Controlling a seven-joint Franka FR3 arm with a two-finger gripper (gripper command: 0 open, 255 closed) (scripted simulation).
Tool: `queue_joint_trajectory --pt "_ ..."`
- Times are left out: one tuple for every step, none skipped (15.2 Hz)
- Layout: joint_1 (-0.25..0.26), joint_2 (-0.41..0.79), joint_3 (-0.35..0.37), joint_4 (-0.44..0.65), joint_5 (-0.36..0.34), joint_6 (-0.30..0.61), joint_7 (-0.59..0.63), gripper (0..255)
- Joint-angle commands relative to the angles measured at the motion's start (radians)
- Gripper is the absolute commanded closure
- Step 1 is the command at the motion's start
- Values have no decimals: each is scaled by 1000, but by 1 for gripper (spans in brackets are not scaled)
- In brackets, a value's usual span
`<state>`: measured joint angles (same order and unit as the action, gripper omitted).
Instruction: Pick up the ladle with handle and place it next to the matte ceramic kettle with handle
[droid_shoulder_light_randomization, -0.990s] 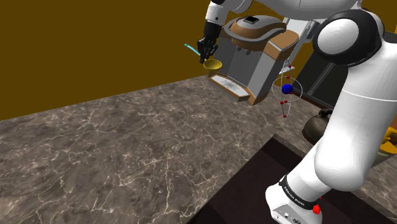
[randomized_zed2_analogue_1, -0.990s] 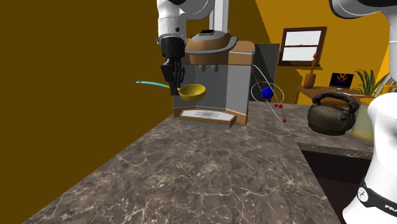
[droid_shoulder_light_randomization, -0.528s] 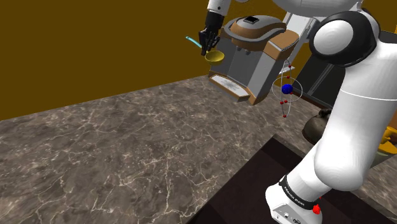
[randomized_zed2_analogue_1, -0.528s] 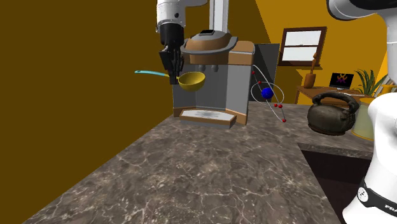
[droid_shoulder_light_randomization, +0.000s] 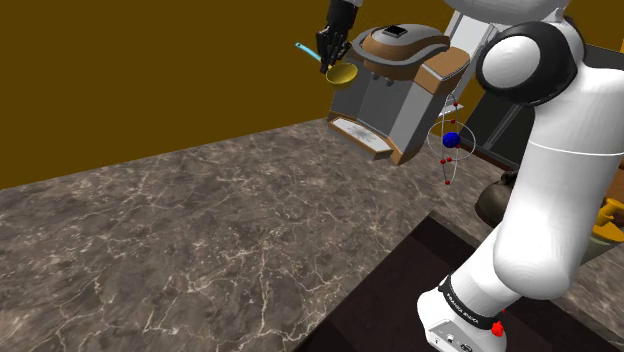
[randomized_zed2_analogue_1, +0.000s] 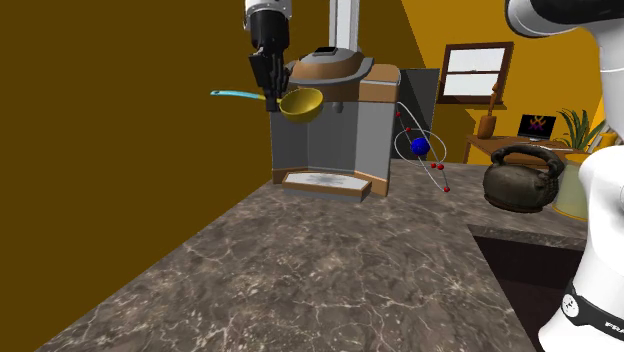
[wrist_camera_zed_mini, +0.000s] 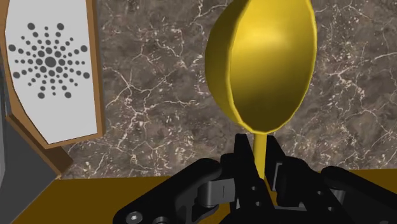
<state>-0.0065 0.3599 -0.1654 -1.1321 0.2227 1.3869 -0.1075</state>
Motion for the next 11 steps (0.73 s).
queue_joint_trajectory --pt "-4 17 1 55 4 -38 6 255" --pt "-7 27 1 83 6 -57 8 255" --pt "-10 37 1 114 8 -76 11 255" --pt "-14 49 2 146 11 -97 14 255" --pt "-17 62 2 181 14 -119 18 255" --pt "-22 77 3 219 18 -141 21 255" --pt "-26 93 4 260 22 -166 25 255" --pt "-32 113 5 307 26 -192 30 255" --pt "-38 133 7 353 31 -218 34 255" --pt "-38 73 -1 256 20 -185 11 255" --pt "-41 24 -8 180 12 -160 -10 255"
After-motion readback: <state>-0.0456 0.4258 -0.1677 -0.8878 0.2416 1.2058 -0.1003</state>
